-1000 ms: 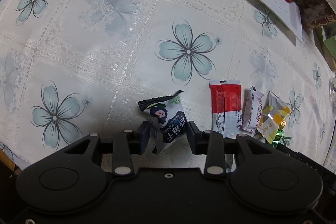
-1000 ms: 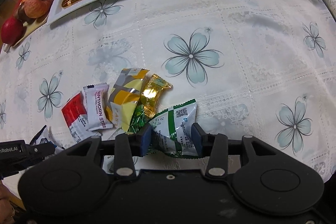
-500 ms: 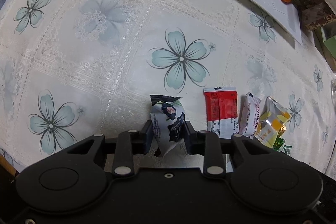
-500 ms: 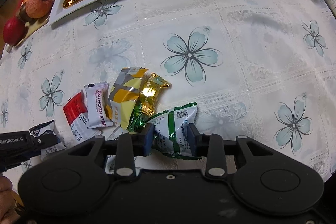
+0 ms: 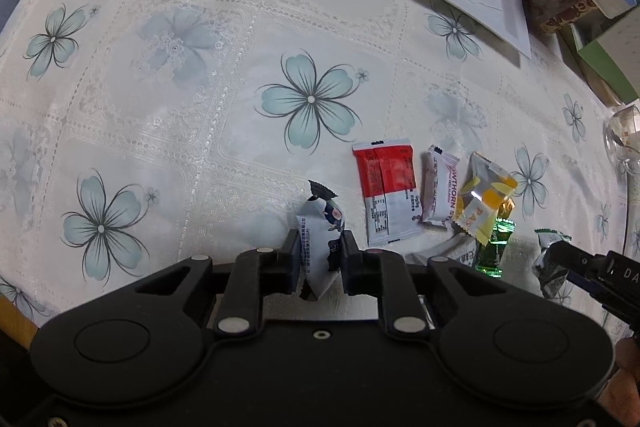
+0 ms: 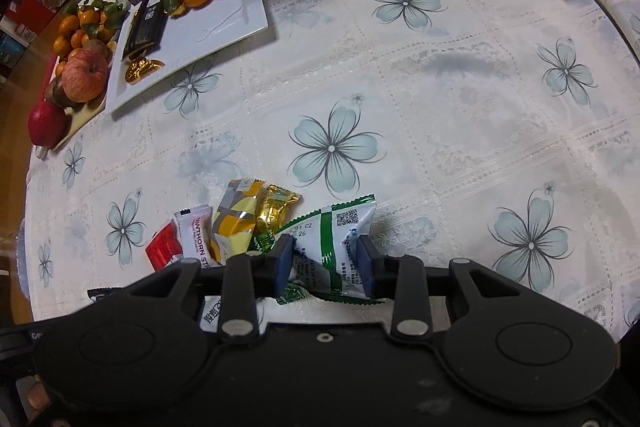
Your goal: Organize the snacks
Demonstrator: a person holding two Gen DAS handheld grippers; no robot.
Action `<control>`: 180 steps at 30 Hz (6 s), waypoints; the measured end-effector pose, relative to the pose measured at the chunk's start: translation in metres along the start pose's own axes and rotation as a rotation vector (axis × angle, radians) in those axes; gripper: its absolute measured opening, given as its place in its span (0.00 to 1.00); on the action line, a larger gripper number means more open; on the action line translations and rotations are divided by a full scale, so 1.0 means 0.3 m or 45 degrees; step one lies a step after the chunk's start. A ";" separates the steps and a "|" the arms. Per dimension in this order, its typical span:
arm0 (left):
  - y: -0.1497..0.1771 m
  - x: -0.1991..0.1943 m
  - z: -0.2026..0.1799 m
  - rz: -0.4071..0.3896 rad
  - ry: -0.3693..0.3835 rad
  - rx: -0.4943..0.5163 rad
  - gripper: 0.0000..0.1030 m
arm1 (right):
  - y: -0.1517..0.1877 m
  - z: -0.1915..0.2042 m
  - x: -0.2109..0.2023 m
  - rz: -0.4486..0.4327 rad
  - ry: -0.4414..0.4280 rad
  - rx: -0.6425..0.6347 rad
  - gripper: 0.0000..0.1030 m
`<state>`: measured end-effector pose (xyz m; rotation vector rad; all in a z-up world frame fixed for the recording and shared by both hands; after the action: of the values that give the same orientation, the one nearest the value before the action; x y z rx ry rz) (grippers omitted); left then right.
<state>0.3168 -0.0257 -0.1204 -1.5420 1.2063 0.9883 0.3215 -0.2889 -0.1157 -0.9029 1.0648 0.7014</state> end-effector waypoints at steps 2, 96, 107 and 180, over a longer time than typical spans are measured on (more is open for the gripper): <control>0.027 -0.024 -0.003 0.000 0.008 0.029 0.25 | 0.006 -0.001 -0.022 -0.003 -0.037 0.007 0.34; 0.973 -0.294 0.038 -0.440 0.041 0.310 0.41 | 1.085 -0.174 -0.489 -0.304 -0.280 -0.091 0.39; 0.969 -0.308 0.055 -0.518 -0.122 0.349 0.45 | 1.094 -0.165 -0.478 -0.304 -0.233 -0.127 0.39; 0.060 -0.207 -0.117 -0.442 -0.151 0.332 0.46 | 0.032 0.127 -0.148 -0.090 -0.156 -0.077 0.32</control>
<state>0.2886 -0.0461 -0.0557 -1.4038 0.9051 0.6561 0.3146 -0.2533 -0.0688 -0.9331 0.9030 0.7237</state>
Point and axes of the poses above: each gripper's, at about its wrist camera, not at the fingertips, and x roughly the way its jaws point, z to its left, y to its underside, the point moved 9 cm from there along x, roughly the way its jaws point, and after that the axes turned 4 degrees about -z, right-handed, at the moved point
